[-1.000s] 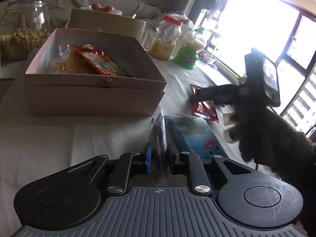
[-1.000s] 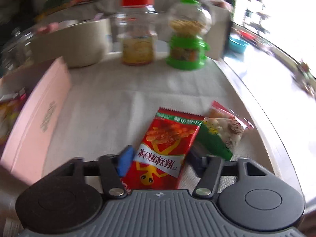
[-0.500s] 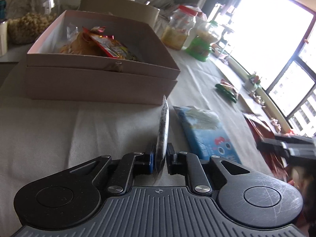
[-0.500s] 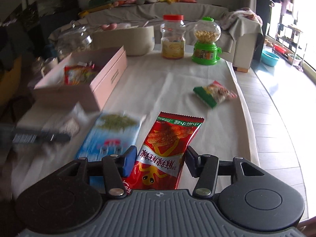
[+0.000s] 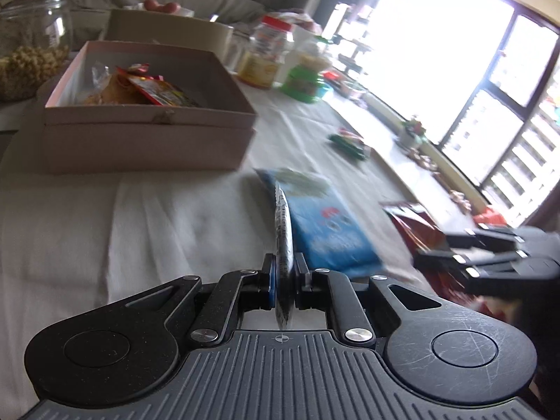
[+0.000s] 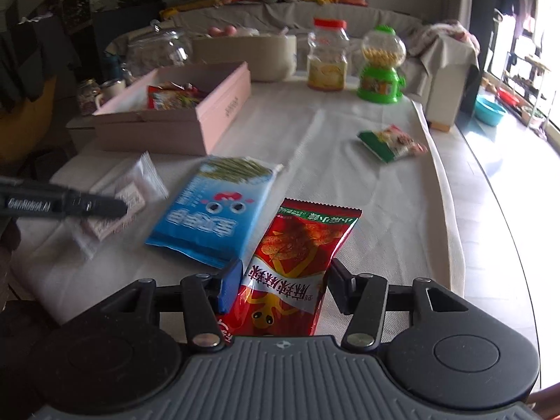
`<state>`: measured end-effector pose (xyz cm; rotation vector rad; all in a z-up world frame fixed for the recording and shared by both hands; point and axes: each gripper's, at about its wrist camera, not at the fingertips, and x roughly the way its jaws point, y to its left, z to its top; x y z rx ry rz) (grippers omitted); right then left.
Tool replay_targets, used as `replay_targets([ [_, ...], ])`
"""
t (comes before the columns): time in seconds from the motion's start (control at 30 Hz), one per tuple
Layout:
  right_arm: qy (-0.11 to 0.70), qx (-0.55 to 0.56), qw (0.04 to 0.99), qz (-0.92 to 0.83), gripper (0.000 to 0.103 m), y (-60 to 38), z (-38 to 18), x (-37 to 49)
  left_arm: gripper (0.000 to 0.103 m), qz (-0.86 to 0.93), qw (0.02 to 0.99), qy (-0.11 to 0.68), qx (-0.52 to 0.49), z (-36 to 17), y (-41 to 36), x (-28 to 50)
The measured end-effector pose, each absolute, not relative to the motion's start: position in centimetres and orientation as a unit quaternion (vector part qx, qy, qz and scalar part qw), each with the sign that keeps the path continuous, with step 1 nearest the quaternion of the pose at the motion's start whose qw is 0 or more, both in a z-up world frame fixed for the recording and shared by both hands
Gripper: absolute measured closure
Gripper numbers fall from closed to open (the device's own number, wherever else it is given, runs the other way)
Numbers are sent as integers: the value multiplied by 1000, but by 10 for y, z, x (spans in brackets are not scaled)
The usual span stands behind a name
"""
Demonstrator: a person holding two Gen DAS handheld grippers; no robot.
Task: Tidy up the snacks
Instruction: 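Grasp the red stick-snack packet with the right tool while the left tool holds the clear packet, then lower the red packet and clear packet into the pink box and open both tools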
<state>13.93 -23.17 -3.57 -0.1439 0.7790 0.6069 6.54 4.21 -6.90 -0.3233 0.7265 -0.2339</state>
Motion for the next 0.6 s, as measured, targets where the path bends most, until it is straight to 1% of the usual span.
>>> replay_targets([
  [0.17,344,-75,876,329,50,-223,-10,127,90,-144,919,334,-151,-38,41,33],
  [0.23,327,-78,876,346,50,-216,5,125,90,-144,930,307,-143,-16,46,24],
  [0.33,288,-64,880,372,50,-206,41,131,90,-132,952,247,-127,28,60,19],
  [0.47,218,-42,895,387,50,-184,93,150,90,-96,970,190,-117,67,82,37],
  [0.6,197,-25,900,387,50,-153,126,179,90,-75,969,177,-156,75,108,77],
])
